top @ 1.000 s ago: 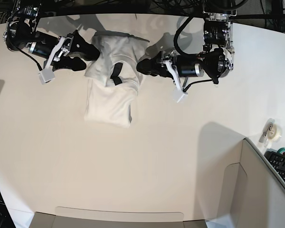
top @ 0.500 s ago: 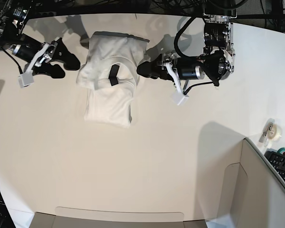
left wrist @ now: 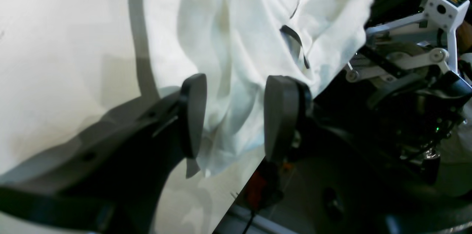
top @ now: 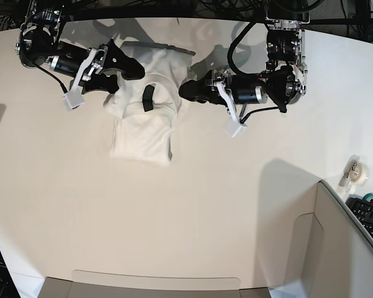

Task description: Layout the t-shirt on the table in an organized manner, then fold the t-shirt properly

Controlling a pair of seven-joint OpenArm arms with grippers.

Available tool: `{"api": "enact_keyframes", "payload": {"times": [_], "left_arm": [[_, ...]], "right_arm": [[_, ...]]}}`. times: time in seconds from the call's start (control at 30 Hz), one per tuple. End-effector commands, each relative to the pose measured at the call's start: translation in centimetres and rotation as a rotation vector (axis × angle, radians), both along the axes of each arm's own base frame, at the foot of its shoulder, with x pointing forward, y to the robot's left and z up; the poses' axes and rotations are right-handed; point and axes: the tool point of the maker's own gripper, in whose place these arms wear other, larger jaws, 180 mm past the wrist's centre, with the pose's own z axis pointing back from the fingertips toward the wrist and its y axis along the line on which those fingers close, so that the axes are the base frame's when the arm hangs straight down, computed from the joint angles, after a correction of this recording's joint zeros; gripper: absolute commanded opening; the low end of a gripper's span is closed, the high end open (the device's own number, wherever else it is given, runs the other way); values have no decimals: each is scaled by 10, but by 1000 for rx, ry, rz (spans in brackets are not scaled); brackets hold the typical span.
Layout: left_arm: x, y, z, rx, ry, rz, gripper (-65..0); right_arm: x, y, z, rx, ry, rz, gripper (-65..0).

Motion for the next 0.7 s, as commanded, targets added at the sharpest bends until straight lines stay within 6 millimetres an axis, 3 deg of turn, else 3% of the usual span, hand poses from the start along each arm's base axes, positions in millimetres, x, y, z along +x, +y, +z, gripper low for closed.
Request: {"api": "enact_keyframes", "payload": {"times": [0.0,0.07,0.3,0.47,0.67], "left_arm": [[6,-2,11,-27,-29,5,-393],[6,-2,11,-27,-29,5,-393],[5,-1,10,-25,-26,4,-393],[5,-1,10,-25,-26,4,-393],[5,-1,10,-25,-26,4,-393]], "right_arm": [[5,-2,11,17,-42,-8,-112],[5,-4,12,17,-42,-9,-112],[5,-45,12,-19,-44,-142,-112],[2,-60,10,-32,-32,-198,-112],[9,-63,-21,11,61,-249,-112]]}}
